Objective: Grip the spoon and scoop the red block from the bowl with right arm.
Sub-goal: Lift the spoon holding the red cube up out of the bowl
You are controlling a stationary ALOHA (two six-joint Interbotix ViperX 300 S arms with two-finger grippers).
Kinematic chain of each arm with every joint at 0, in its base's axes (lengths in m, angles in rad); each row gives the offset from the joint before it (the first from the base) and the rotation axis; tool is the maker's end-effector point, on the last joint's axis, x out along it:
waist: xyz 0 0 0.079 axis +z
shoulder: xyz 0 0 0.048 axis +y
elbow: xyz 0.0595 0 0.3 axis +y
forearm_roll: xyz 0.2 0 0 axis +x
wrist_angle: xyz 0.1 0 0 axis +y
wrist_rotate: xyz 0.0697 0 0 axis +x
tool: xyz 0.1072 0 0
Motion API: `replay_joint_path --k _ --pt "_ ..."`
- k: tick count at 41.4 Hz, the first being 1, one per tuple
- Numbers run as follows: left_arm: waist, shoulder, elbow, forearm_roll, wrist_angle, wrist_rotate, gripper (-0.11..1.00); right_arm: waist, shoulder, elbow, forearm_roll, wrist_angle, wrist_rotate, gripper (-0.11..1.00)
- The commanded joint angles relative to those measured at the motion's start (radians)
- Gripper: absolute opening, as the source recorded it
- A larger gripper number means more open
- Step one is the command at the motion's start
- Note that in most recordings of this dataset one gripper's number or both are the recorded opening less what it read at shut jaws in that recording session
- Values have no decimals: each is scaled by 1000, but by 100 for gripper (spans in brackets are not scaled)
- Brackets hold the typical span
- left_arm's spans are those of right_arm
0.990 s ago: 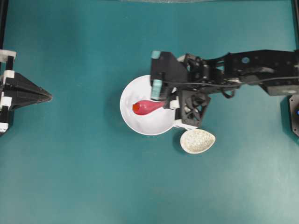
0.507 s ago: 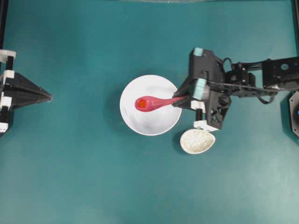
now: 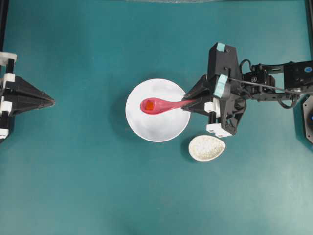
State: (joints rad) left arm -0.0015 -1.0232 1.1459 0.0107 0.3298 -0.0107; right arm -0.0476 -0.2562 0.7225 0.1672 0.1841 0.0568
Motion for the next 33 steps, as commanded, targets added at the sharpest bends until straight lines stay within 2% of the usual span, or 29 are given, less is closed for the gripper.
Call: replay_joint_path --k 1,33 --pt "-2 3 -23 3 -8 0 0 2 -26 -29 3 -9 9 24" --pt "-2 2 -23 3 -2 0 0 3 -123 -43 2 31 21 24"
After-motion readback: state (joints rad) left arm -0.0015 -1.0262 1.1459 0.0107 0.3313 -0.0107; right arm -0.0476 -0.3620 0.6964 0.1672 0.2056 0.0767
